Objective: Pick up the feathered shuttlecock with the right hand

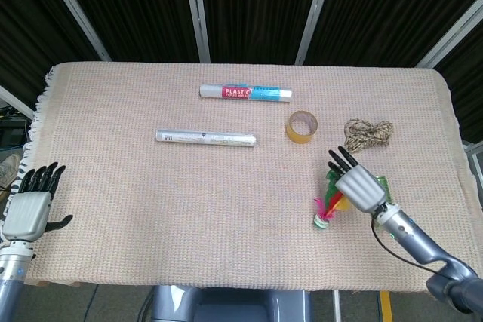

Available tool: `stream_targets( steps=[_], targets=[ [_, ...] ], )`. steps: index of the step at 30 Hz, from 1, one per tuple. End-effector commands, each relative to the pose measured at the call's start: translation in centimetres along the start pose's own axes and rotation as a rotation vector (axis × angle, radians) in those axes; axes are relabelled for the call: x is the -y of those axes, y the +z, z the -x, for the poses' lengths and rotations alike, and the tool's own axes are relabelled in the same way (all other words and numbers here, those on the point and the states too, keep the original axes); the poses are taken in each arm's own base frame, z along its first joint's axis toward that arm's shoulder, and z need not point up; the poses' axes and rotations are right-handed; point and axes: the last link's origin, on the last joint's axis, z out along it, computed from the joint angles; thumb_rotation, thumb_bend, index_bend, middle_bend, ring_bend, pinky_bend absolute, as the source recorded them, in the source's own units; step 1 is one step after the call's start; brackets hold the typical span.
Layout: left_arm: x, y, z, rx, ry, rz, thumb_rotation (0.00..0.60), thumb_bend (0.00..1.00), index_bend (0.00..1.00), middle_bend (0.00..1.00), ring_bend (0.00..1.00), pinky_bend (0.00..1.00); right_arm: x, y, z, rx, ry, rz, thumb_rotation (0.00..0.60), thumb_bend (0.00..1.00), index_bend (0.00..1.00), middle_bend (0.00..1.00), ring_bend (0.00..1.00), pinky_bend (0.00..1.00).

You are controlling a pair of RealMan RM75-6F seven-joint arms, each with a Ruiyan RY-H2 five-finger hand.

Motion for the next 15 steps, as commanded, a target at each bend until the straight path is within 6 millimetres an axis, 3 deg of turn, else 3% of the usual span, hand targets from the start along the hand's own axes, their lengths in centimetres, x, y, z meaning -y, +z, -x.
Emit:
stream_targets(
  steps=[1, 7, 15],
  targets=[
    [0.1, 0.1, 0.0, 0.013, -0.007, 0.007, 0.6, 0.16, 0.0, 0.0, 0.0, 0.0, -0.3, -5.2, -1.8, -0.035, -0.055, 0.144, 0.6, 0.22, 0.64, 0.22, 0.04, 0.14],
    [-0.4, 0.4, 0.5, 0.051, -0.026, 0.033, 0.6, 0.16, 0.0, 0.0, 0.0, 0.0, 1.4, -9.5, -3.3, -0.023, -0.092, 0.251, 0.6, 0.2, 0.54, 0.15, 0.01, 0.14],
    [-0.8, 0.7, 0.7, 0.095, -0.059, 0.064, 0.6, 0.16, 0.0, 0.0, 0.0, 0.0, 5.0, -11.2, -2.8, 0.039, -0.059, 0.277, 0.6, 0.19, 0.44, 0.08, 0.0, 0.14]
  ],
)
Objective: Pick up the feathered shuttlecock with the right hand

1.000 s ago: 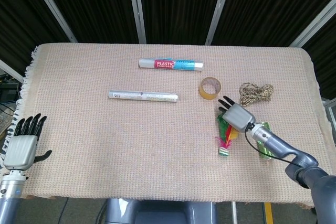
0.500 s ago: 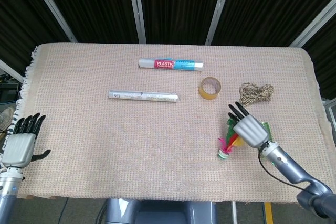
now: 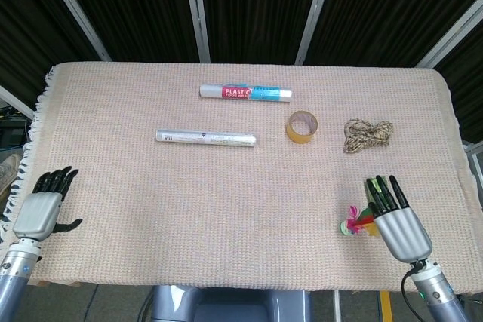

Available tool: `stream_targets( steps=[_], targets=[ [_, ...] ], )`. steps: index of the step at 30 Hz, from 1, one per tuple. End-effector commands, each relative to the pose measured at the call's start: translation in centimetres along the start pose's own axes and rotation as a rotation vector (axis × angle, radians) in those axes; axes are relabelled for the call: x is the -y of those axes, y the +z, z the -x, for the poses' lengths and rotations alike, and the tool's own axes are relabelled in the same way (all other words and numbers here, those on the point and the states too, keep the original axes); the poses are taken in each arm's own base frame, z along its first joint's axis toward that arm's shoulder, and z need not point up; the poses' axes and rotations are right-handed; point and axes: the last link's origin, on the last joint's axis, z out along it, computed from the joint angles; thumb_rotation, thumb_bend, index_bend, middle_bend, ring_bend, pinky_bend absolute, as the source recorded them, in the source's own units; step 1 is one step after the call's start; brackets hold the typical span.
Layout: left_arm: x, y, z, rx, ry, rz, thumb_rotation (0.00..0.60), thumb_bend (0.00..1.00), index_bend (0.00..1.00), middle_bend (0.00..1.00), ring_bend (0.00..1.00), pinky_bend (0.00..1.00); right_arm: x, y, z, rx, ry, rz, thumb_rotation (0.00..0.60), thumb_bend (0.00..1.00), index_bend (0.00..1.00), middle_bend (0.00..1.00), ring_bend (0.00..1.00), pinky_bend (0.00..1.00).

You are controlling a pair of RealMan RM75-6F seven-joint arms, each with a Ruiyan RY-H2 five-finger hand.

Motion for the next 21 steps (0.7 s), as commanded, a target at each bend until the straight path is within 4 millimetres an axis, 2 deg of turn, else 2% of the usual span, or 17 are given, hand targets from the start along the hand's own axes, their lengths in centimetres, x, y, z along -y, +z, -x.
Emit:
stream_targets(
  steps=[1, 6, 13, 16, 21],
  targets=[
    [0.0, 0.1, -0.1, 0.009, -0.015, 0.011, 0.6, 0.16, 0.0, 0.0, 0.0, 0.0, 1.9, -1.0, 0.2, 0.039, 0.011, -0.01, 0.6, 0.19, 0.42, 0.08, 0.0, 0.14],
    [0.2, 0.3, -0.4, 0.014, -0.038, 0.021, 0.6, 0.16, 0.0, 0.0, 0.0, 0.0, 4.5, -2.1, -0.4, 0.043, -0.019, -0.062, 0.6, 0.18, 0.29, 0.03, 0.0, 0.14],
    [0.3, 0.0, -0.9, 0.019, -0.075, 0.049, 0.6, 0.16, 0.0, 0.0, 0.0, 0.0, 6.9, -3.8, -2.3, 0.046, -0.037, -0.089, 0.6, 0.14, 0.04, 0.0, 0.0, 0.14],
    [0.3, -0.2, -1.2, 0.015, -0.089, 0.064, 0.6, 0.16, 0.0, 0.0, 0.0, 0.0, 7.5, -4.7, -3.2, 0.038, -0.043, -0.099, 0.6, 0.09, 0.0, 0.0, 0.0, 0.14],
    [0.1, -0.8, -1.8, 0.001, -0.115, 0.096, 0.6, 0.16, 0.0, 0.0, 0.0, 0.0, 7.6, -5.8, -5.8, -0.024, -0.064, -0.084, 0.6, 0.05, 0.0, 0.0, 0.0, 0.14]
  ],
)
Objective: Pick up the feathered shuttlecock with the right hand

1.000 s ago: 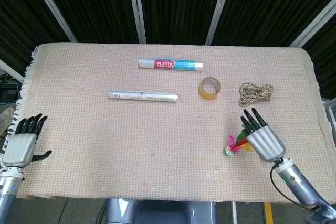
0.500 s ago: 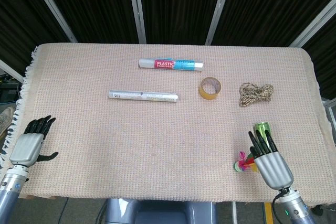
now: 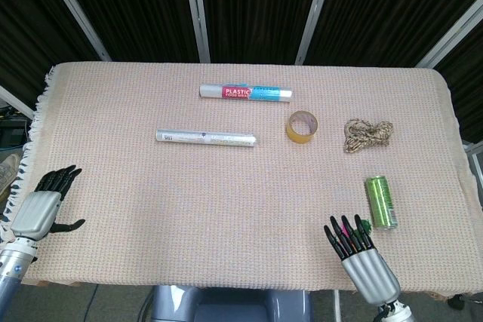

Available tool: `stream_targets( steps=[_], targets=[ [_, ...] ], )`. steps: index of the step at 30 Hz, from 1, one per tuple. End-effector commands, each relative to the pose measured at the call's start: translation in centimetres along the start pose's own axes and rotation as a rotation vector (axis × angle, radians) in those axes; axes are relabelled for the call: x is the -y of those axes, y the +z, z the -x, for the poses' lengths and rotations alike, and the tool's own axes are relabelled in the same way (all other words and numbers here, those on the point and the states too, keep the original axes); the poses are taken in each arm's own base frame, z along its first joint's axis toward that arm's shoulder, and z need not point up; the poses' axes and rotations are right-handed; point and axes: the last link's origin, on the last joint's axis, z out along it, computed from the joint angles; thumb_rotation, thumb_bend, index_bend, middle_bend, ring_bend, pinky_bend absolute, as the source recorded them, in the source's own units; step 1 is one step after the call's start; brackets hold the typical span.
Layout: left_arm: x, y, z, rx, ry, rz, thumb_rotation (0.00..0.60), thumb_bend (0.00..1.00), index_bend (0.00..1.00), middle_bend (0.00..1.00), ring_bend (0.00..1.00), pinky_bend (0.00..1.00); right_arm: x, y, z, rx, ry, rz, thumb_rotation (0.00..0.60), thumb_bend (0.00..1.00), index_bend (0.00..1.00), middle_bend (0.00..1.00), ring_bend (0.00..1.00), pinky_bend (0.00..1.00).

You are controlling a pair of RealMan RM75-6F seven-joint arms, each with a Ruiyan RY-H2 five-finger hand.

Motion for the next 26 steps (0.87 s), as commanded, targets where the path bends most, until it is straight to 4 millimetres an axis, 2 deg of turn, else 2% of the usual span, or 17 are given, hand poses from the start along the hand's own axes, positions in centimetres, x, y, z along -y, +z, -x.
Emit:
stream_targets(
  steps=[1, 8, 11, 14, 16, 18, 20, 23, 26],
  targets=[
    [-0.2, -0.5, -0.4, -0.009, -0.015, 0.019, 0.6, 0.16, 0.0, 0.0, 0.0, 0.0, 0.0, -1.0, -2.2, -0.047, -0.015, 0.021, 0.6, 0.05, 0.0, 0.0, 0.0, 0.14],
    [-0.3, -1.4, -1.2, -0.032, -0.039, 0.05, 0.6, 0.16, 0.0, 0.0, 0.0, 0.0, -1.2, -1.5, -6.2, -0.08, -0.029, 0.062, 0.6, 0.05, 0.0, 0.0, 0.0, 0.14],
    [-0.3, -1.6, -1.3, -0.033, -0.041, 0.058, 0.6, 0.16, 0.0, 0.0, 0.0, 0.0, -2.9, -1.0, -7.3, -0.061, -0.006, 0.104, 0.6, 0.04, 0.0, 0.0, 0.0, 0.12],
    [0.0, -1.7, -1.5, -0.036, -0.039, 0.047, 0.6, 0.16, 0.0, 0.0, 0.0, 0.0, -4.9, -0.4, -7.6, -0.02, 0.076, 0.176, 0.6, 0.04, 0.0, 0.0, 0.0, 0.03],
    [0.3, -1.9, -1.6, -0.037, -0.023, 0.024, 0.6, 0.16, 0.0, 0.0, 0.0, 0.0, -7.8, 0.4, -6.9, -0.016, 0.127, 0.272, 0.6, 0.04, 0.0, 0.0, 0.0, 0.0],
    [0.4, -1.9, -1.8, -0.047, -0.013, 0.004, 0.6, 0.16, 0.0, 0.0, 0.0, 0.0, -10.5, 0.9, -5.5, -0.02, 0.181, 0.382, 0.6, 0.04, 0.0, 0.0, 0.0, 0.0],
    [0.2, -1.9, -2.2, -0.087, 0.01, 0.002, 0.6, 0.17, 0.0, 0.0, 0.0, 0.0, -12.5, 1.2, -3.0, 0.003, 0.303, 0.478, 0.6, 0.04, 0.0, 0.0, 0.0, 0.0],
    [-0.5, -2.0, -2.3, -0.142, 0.016, 0.033, 0.6, 0.17, 0.0, 0.0, 0.0, 0.0, -13.6, 0.7, 0.6, 0.076, 0.462, 0.53, 0.6, 0.04, 0.0, 0.0, 0.0, 0.0],
    [-1.3, -2.1, -2.3, -0.216, 0.016, 0.08, 0.6, 0.16, 0.0, 0.0, 0.0, 0.0, -13.3, -0.1, 3.4, 0.144, 0.548, 0.524, 0.6, 0.05, 0.0, 0.0, 0.0, 0.0]
  ],
)
